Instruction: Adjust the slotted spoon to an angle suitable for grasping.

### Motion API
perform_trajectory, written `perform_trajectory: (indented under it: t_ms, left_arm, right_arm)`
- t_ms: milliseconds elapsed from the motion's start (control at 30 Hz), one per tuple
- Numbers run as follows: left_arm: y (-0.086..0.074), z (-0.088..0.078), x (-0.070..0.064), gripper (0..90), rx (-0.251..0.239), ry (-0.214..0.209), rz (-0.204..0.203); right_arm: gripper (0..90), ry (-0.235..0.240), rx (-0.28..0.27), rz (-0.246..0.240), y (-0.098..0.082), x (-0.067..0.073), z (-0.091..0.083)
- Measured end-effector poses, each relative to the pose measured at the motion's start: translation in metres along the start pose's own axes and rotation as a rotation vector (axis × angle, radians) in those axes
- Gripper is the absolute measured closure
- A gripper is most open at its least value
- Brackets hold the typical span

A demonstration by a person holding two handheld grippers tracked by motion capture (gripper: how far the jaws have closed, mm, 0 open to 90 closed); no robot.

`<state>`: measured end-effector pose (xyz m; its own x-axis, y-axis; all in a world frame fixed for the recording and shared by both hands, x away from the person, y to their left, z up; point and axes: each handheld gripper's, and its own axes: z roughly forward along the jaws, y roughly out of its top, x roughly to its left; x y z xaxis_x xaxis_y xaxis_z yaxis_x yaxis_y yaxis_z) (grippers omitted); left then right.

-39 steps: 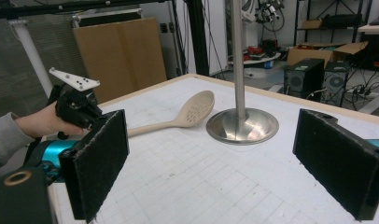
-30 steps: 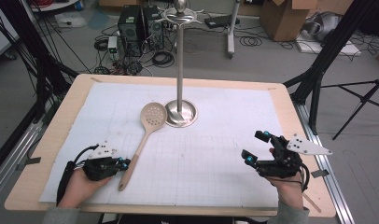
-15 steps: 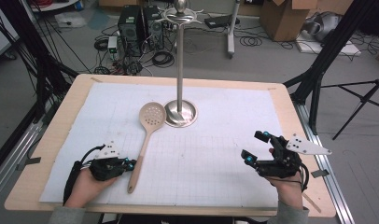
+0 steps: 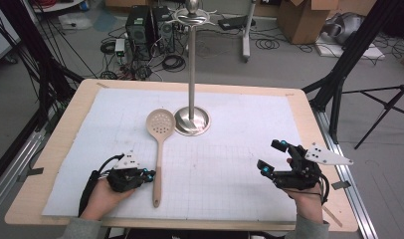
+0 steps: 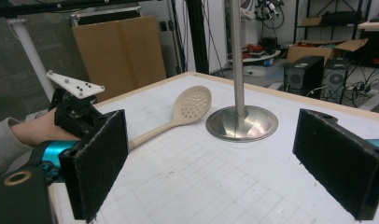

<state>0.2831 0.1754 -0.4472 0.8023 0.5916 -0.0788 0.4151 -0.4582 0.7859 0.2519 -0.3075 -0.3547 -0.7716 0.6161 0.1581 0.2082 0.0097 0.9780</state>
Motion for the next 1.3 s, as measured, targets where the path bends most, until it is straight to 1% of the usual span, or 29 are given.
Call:
perform_trajectory:
  t_ms: [67,100,133,200,333,367,400,433,467,500,533,567,600,633,667,700,733,767,867,933,1000,1100,1133,1167,1300]
  left_arm:
    - [0.003,0.003,-0.002,89.5,0.002,-0.001,0.003]
    - [0.004,0.004,-0.003,89.5,0.011,-0.003,0.013]
    - [0.005,0.005,-0.004,89.5,0.011,-0.004,0.013]
    - [0.008,0.007,-0.005,89.5,0.024,-0.004,0.028]
    - [0.009,0.007,-0.005,89.5,0.027,0.001,0.031]
    - [0.010,0.007,-0.004,89.5,0.012,0.012,0.029]
    - [0.010,0.007,-0.004,89.5,0.012,0.012,0.029]
    - [0.013,0.005,-0.002,89.5,-0.009,0.012,0.032]
    - [0.015,0.004,-0.001,89.5,-0.021,0.005,0.044]
    - [0.015,0.004,-0.001,89.4,-0.021,0.005,0.044]
    - [0.020,0.003,0.001,89.4,-0.030,0.006,0.063]
    - [0.024,0.003,0.003,89.4,-0.032,0.007,0.064]
    - [0.024,0.003,0.003,89.4,-0.032,0.007,0.064]
    - [0.032,0.002,0.006,89.4,-0.050,0.024,0.066]
    - [0.032,0.002,0.006,89.4,-0.050,0.024,0.066]
    - [0.036,0.002,0.008,89.4,-0.051,0.031,0.076]
    - [0.040,0.003,0.010,89.4,-0.052,0.042,0.077]
    - [0.043,0.004,0.012,89.4,-0.053,0.048,0.070]
    - [0.051,0.009,0.021,89.5,-0.048,0.048,0.049]
    - [0.054,0.014,0.027,89.5,-0.047,0.056,0.042]
    - [0.056,0.018,0.031,89.5,-0.052,0.061,0.046]
    - [0.056,0.024,0.036,89.6,-0.073,0.075,0.057]
    - [0.055,0.029,0.040,89.5,-0.068,0.083,0.044]
    - [0.055,0.029,0.040,89.6,-0.068,0.083,0.044]
    - [0.053,0.035,0.045,89.6,-0.065,0.087,0.009]
  right_arm:
    - [9.6,0.000,-0.002,0.002,0.000,0.000,0.000]
    - [9.6,0.000,-0.002,0.002,0.000,0.000,0.000]
    - [9.6,-0.001,-0.001,0.003,0.000,0.000,-0.001]
    - [9.6,0.000,-0.003,0.003,0.000,0.000,-0.001]
    - [9.6,-0.002,-0.006,0.004,0.000,-0.001,-0.001]
    - [9.6,0.000,-0.006,0.004,0.000,0.000,-0.002]
    - [9.6,0.000,-0.006,0.004,0.000,0.000,-0.002]
    - [9.6,-0.003,-0.007,0.003,0.000,0.000,-0.002]
    - [9.6,-0.003,-0.010,0.007,0.000,0.000,-0.002]
    - [9.6,-0.003,-0.010,0.007,0.000,0.000,-0.002]
    - [9.6,0.000,-0.009,0.010,0.000,0.000,-0.003]
    - [9.6,0.000,-0.008,0.010,-0.001,0.000,-0.003]
    - [9.6,0.000,-0.008,0.010,-0.001,0.000,-0.003]
    - [9.6,0.001,-0.006,0.009,-0.002,0.000,-0.003]
    - [9.6,0.000,-0.004,0.010,-0.002,0.000,-0.004]
    - [9.6,0.000,-0.004,0.010,-0.002,0.000,-0.004]
    - [9.6,0.000,-0.004,0.012,-0.002,0.000,-0.004]
    - [9.6,0.004,-0.003,0.013,-0.002,0.001,-0.004]
    - [9.6,-0.001,-0.014,0.004,-0.001,0.001,-0.006]
    - [9.6,-0.003,-0.019,0.003,0.000,0.002,-0.007]
    - [9.6,-0.002,-0.029,0.002,0.001,0.002,-0.009]
    - [9.6,-0.001,-0.030,-0.002,0.001,0.003,-0.009]
    - [9.6,0.001,-0.032,-0.004,0.001,0.003,-0.009]
    - [9.6,0.001,-0.028,-0.003,0.001,0.003,-0.010]
    - [9.6,0.001,-0.028,0.001,0.000,0.003,-0.011]
